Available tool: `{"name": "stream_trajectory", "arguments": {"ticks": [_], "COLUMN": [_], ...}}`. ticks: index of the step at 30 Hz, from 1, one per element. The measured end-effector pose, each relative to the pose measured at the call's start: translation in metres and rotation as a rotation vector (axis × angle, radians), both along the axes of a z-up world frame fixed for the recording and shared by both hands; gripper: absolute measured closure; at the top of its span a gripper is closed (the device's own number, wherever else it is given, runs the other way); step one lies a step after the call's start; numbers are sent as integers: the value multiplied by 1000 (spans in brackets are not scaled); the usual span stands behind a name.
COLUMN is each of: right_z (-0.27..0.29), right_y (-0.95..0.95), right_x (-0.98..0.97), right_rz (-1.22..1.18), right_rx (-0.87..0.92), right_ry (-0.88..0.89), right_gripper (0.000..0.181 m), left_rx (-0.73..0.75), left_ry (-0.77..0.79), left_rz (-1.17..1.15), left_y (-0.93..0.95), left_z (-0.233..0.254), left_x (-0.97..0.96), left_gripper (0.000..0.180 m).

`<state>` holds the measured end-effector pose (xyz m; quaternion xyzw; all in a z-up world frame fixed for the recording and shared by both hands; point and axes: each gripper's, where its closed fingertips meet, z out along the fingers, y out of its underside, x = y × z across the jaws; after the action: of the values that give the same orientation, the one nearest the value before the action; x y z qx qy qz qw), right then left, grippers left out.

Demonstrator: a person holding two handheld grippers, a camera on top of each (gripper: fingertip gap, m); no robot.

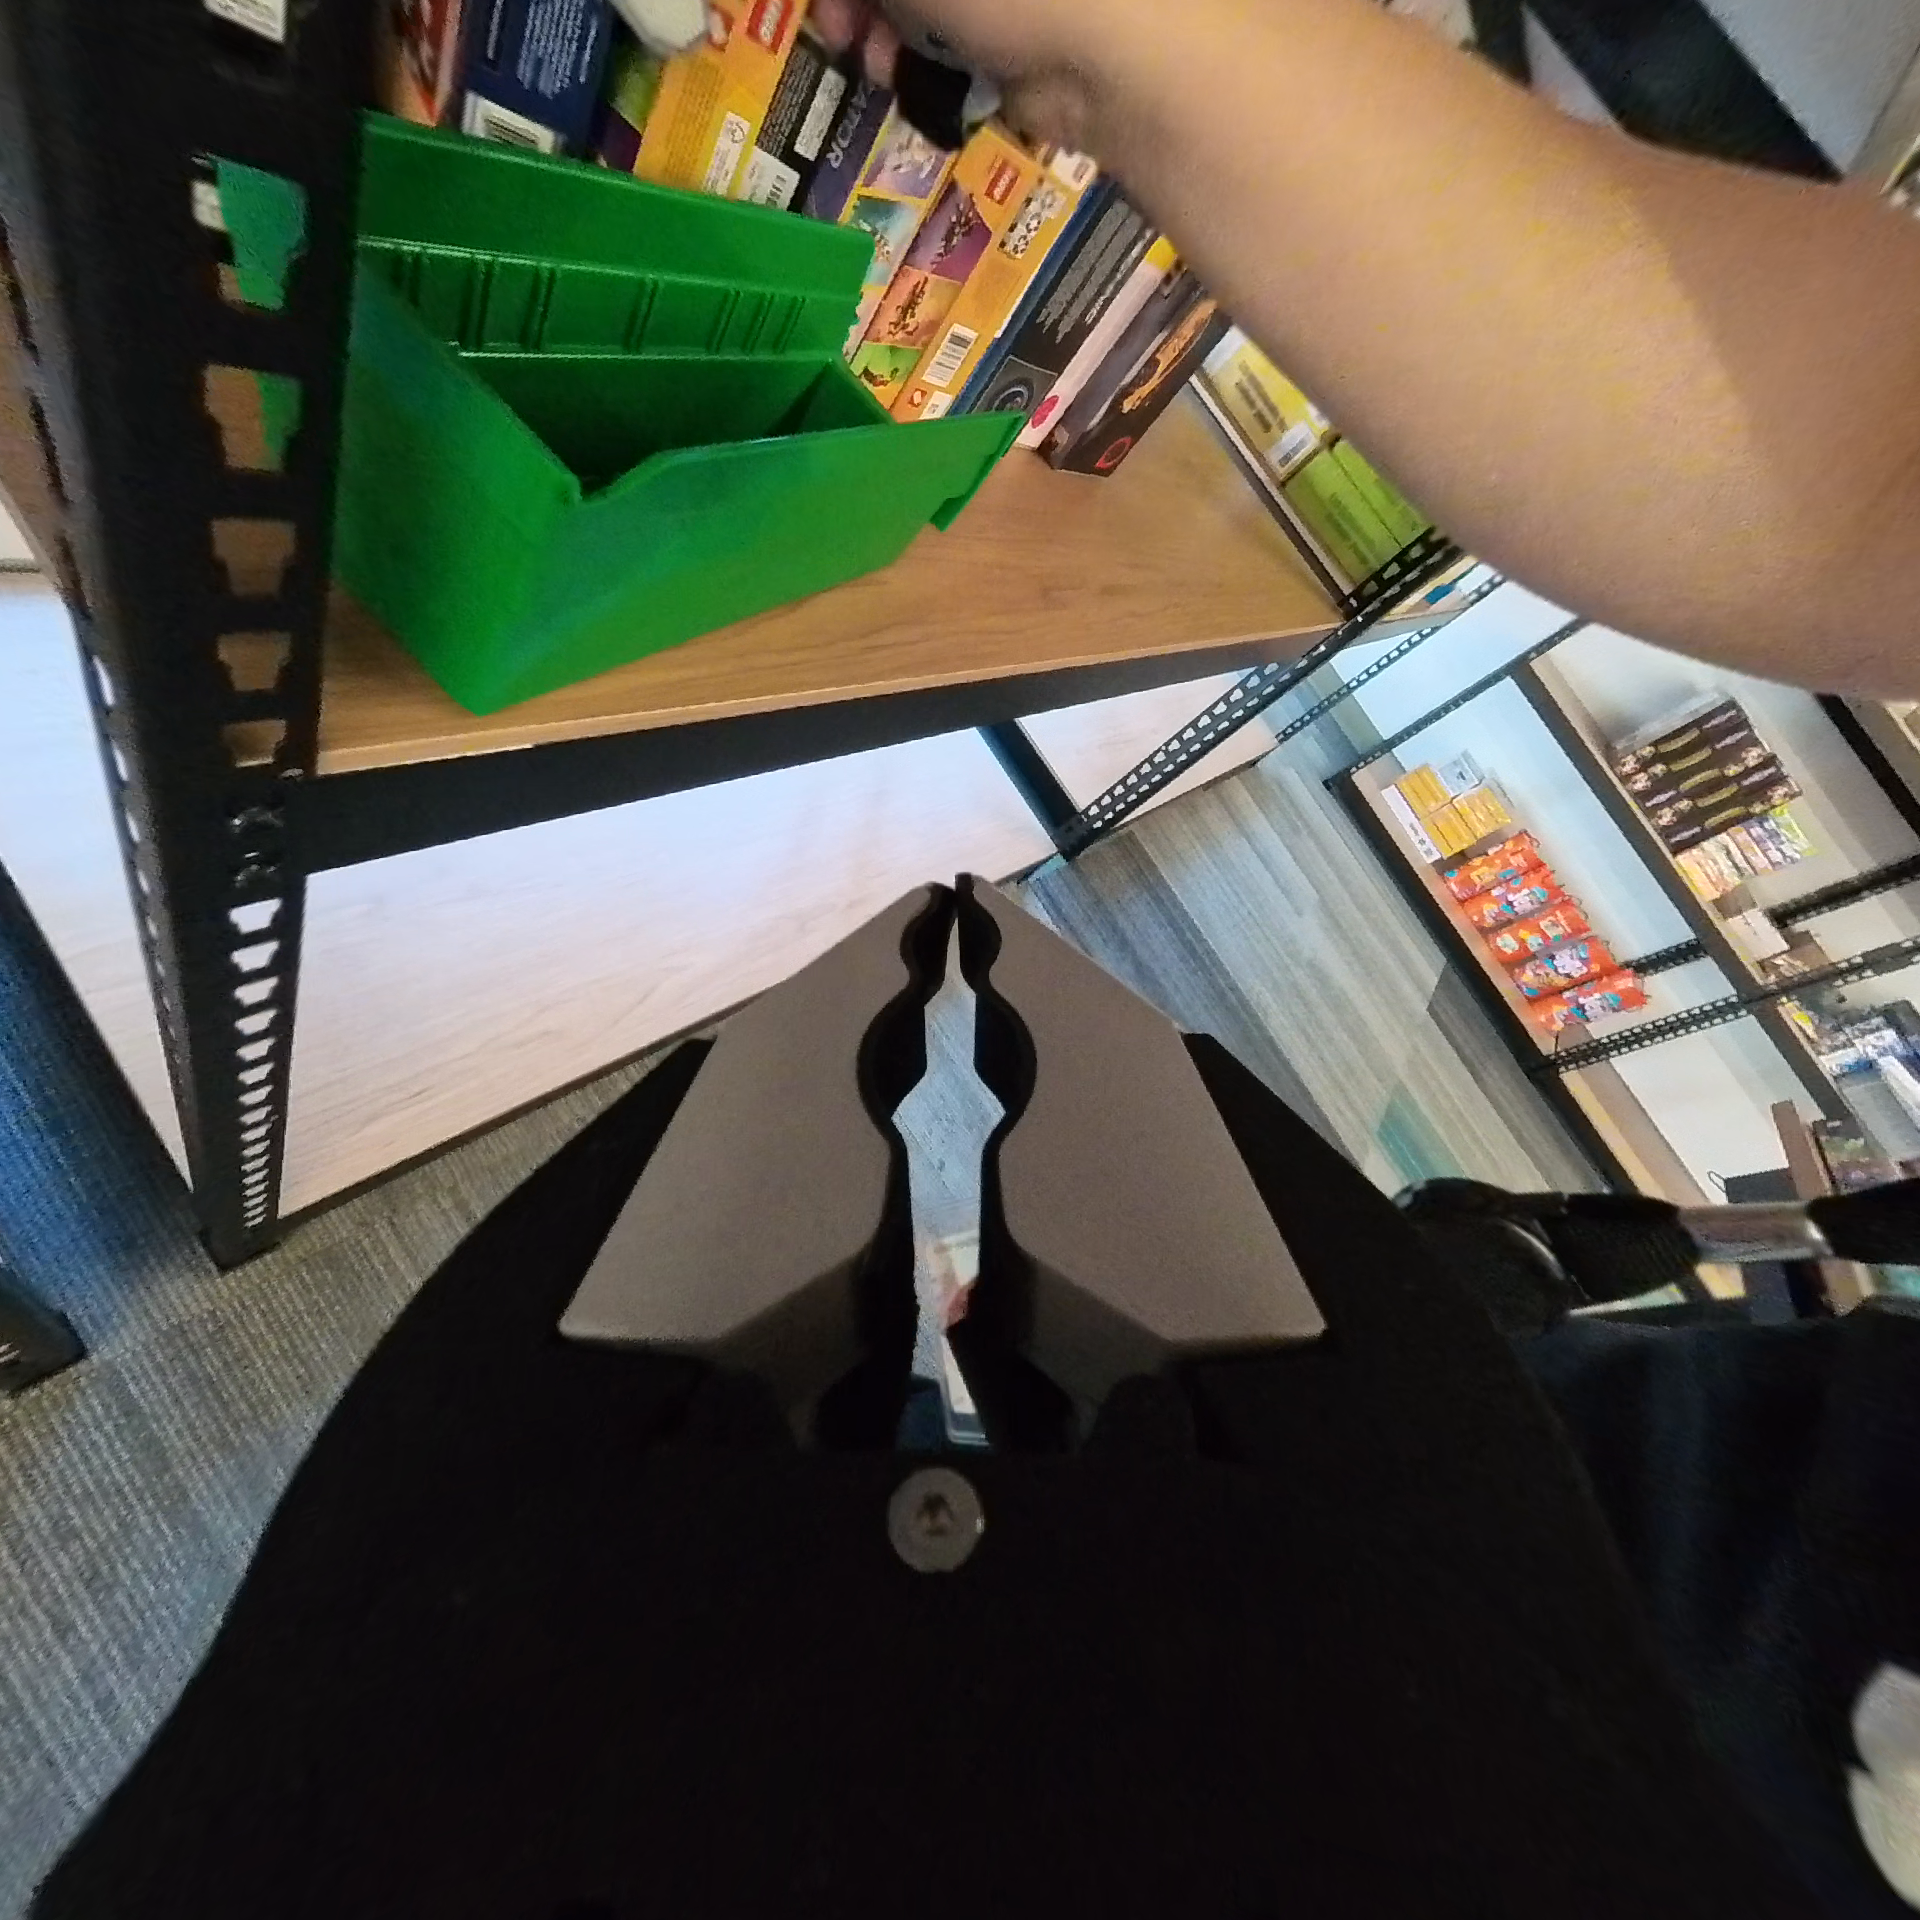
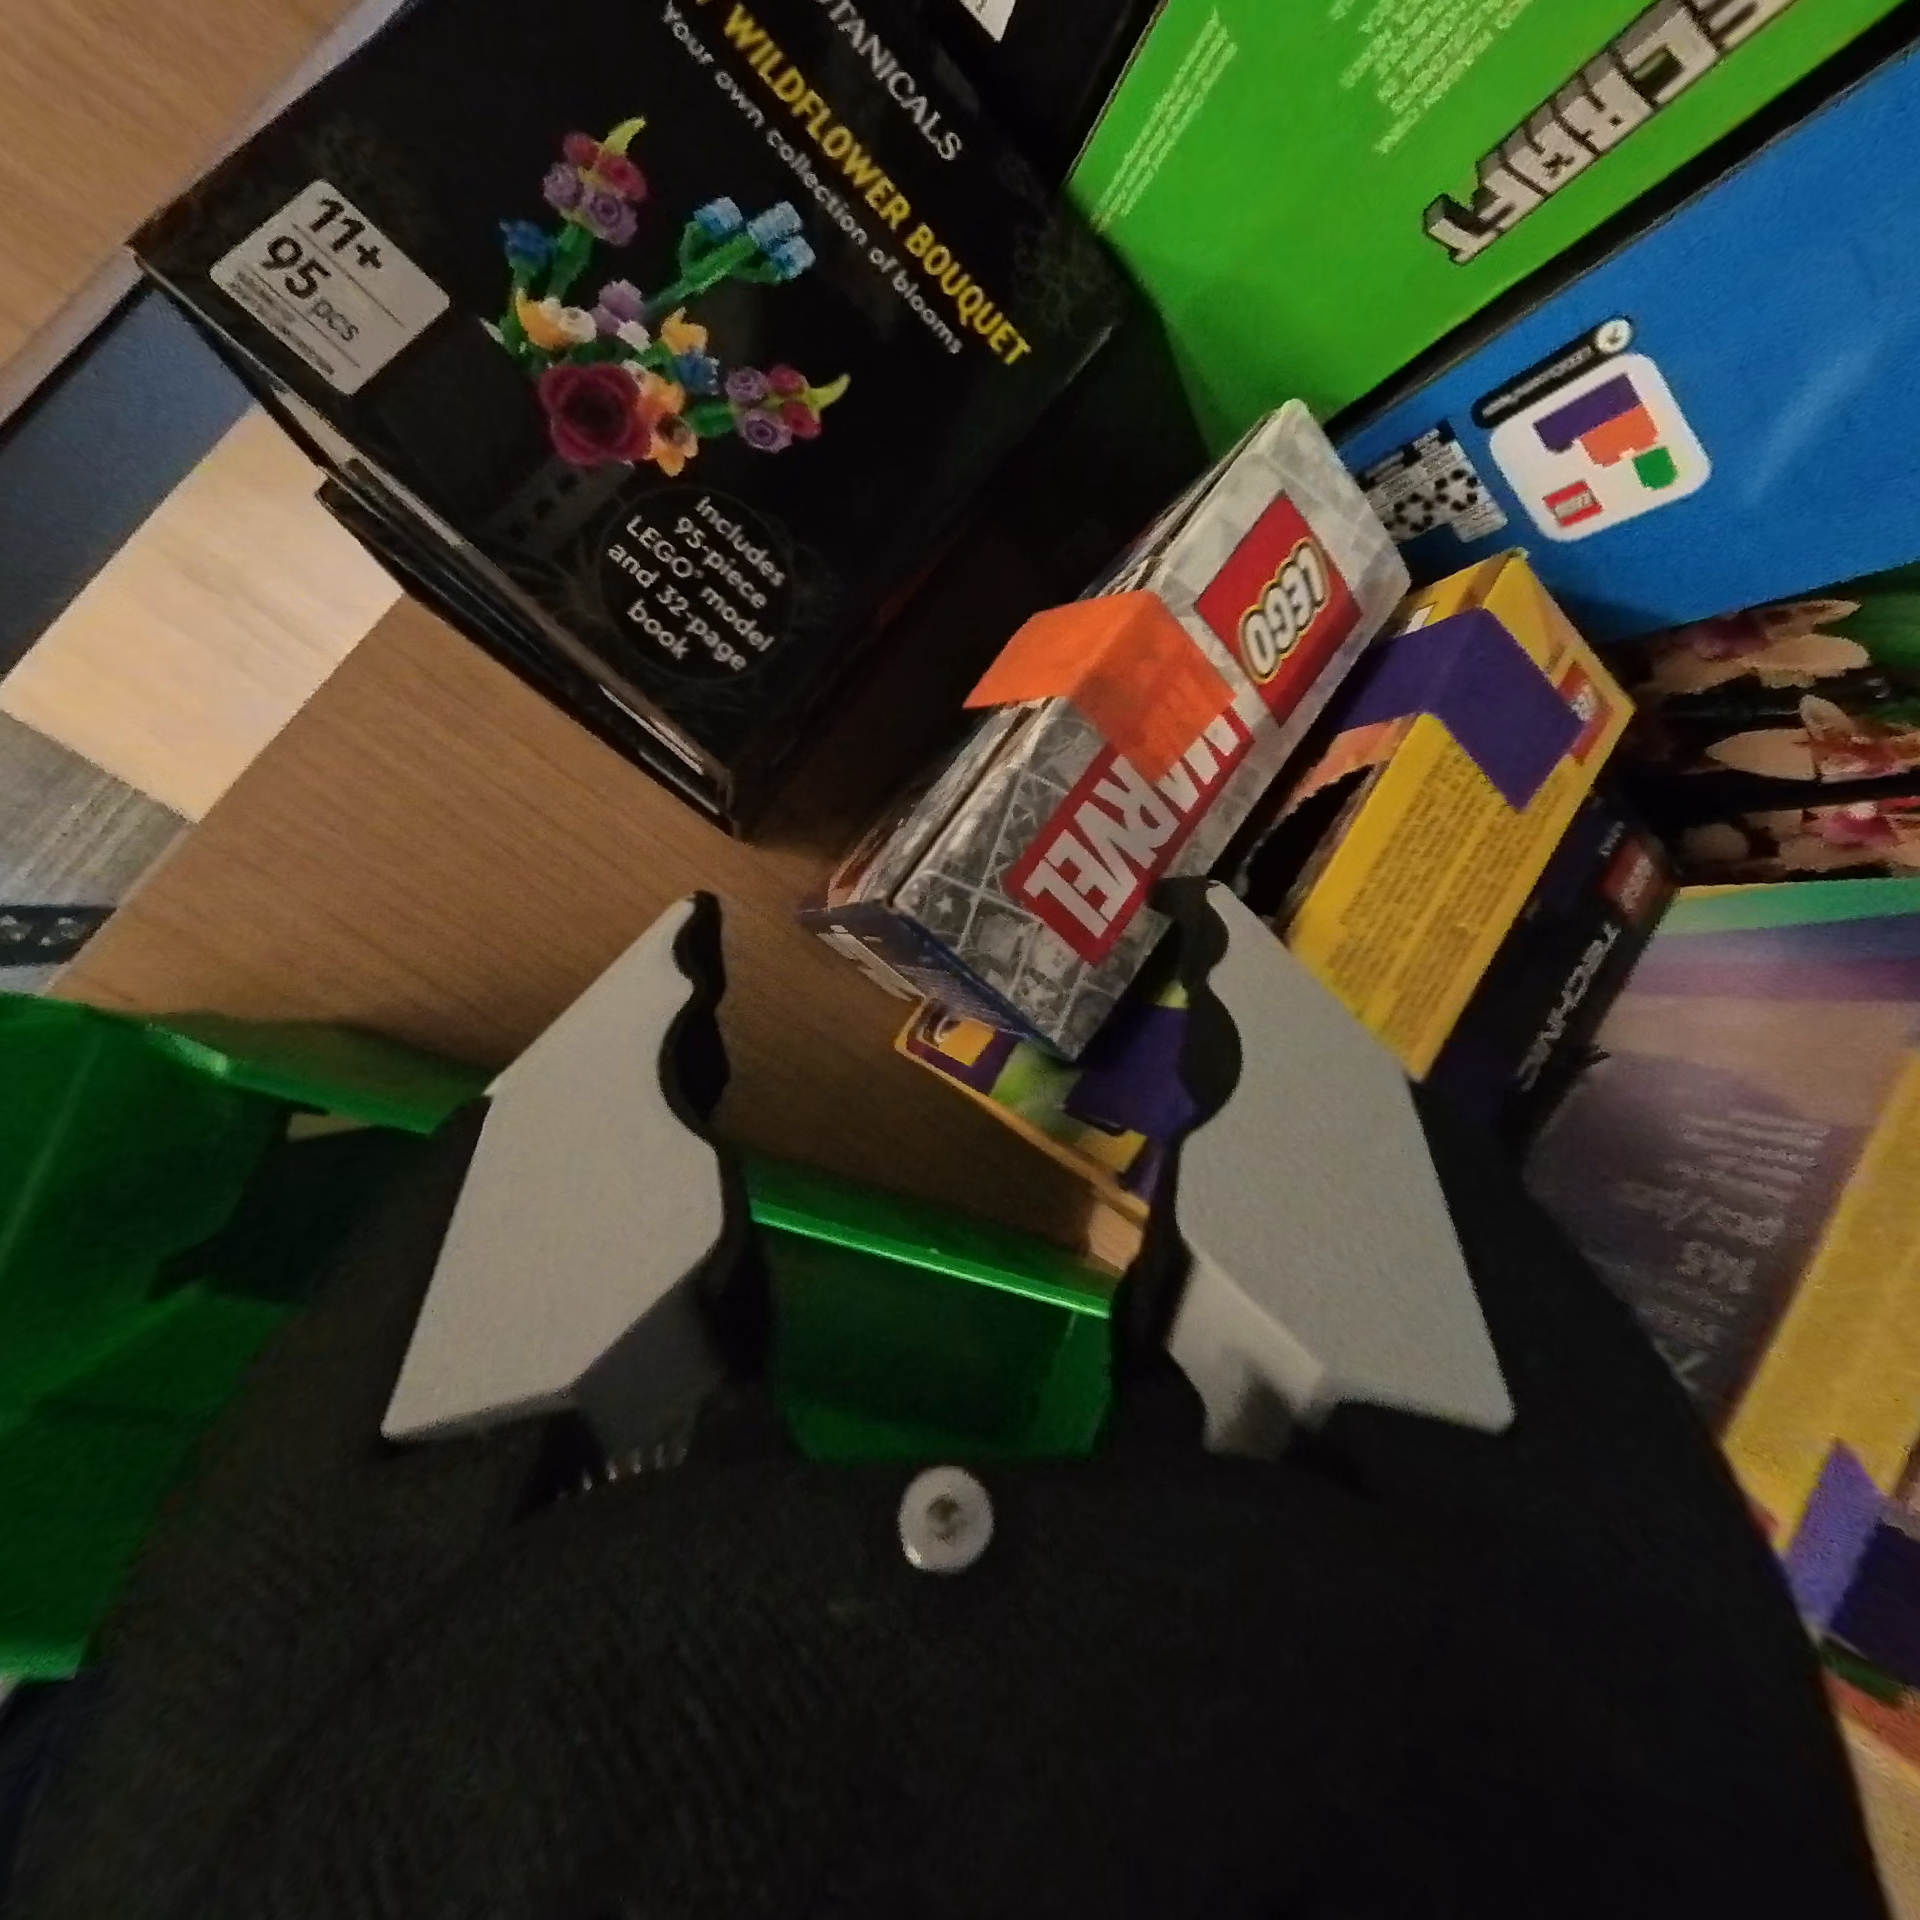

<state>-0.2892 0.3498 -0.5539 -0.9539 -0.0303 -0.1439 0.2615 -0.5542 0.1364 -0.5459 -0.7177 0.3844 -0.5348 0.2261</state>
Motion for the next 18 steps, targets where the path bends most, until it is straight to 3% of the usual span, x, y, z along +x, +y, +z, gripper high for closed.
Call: {"name": "stream_trajectory", "arguments": {"ticks": [5, 12, 18], "right_z": [-3, 11, 4], "right_y": [-6, -7, -2], "right_x": [-4, -14, -10], "right_rz": [-19, -282, -350], "right_rx": [5, 280, 309], "right_ry": [-81, 255, 194], "right_gripper": [99, 104, 104], "left_rx": [-1, 12, -2], "left_ry": [-2, 14, 6], "left_rz": [1, -7, -11], "left_y": [3, 8, 12], "left_z": [8, 17, 17], "left_x": [-14, -31, -37], "left_gripper": [180, 180, 180]}}
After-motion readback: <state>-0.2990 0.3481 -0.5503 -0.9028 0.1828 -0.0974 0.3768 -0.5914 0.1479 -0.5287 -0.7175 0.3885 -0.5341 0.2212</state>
